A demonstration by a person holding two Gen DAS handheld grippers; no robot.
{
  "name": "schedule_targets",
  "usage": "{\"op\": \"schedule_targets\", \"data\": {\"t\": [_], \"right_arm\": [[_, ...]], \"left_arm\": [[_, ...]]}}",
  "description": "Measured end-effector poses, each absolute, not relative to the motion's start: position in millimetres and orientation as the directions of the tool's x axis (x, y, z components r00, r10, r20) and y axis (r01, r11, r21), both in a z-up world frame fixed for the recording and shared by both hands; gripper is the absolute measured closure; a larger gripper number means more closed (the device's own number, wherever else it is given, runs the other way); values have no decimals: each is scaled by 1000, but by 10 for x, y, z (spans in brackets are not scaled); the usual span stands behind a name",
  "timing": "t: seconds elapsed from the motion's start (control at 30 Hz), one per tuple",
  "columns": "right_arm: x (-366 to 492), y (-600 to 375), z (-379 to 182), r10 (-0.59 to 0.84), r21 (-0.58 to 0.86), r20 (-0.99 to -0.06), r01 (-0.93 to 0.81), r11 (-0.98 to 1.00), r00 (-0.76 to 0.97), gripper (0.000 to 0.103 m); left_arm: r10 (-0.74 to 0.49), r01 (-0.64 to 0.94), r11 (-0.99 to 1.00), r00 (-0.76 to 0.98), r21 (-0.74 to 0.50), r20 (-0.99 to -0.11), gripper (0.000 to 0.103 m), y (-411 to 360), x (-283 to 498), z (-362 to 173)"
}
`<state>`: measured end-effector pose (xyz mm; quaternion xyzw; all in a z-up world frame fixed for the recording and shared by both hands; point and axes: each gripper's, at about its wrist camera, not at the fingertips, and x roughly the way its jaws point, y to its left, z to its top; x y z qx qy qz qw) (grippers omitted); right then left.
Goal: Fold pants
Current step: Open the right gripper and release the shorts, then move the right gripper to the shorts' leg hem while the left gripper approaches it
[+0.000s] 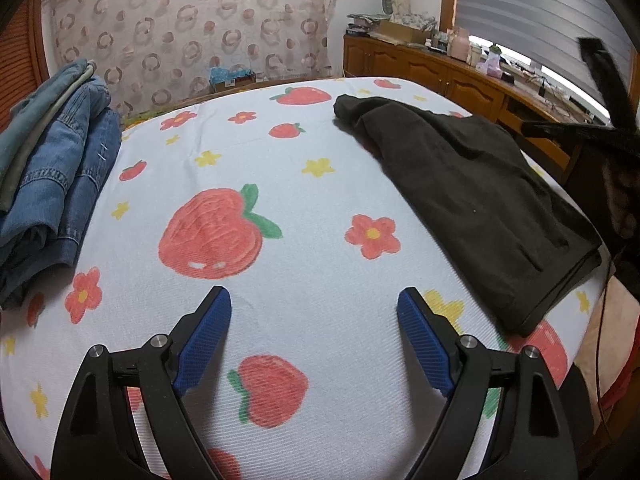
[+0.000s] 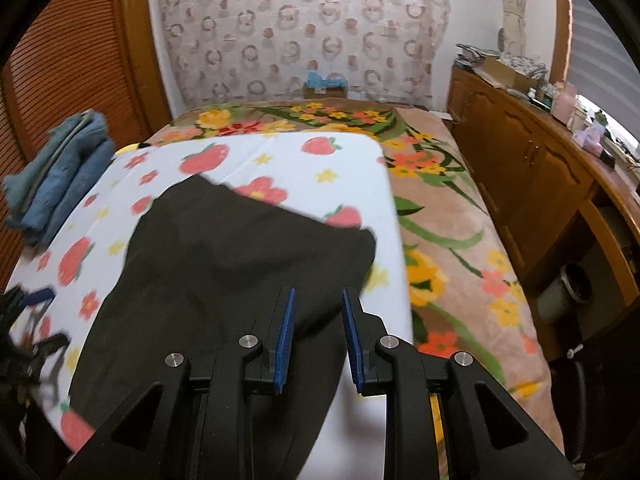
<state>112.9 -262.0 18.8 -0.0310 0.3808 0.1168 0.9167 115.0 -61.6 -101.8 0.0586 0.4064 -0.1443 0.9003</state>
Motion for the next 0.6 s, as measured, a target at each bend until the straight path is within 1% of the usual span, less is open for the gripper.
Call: {"op": "schedule_targets", "data": {"t": [0.07, 0.27, 0.5, 0.6], "right_arm": [[966, -2608, 162, 201, 31, -707, -254, 967, 678, 79], [530, -2659, 139, 245, 62, -702, -286, 956, 669, 79], [207, -2803, 71, 245, 79, -700, -268, 960, 671, 79], [70, -2855, 72, 247, 90, -697, -260, 961, 674, 79]], "left_arm": [[-212, 311, 950, 625, -10, -752, 14, -626, 1151, -1017], [-205, 306, 952, 625, -6, -753, 13, -639, 1154, -1017], [-184, 284, 959, 617, -1, -765, 13, -671, 1160, -994], [-219, 301, 953, 628, -26, -747, 13, -732, 1103, -921]]}}
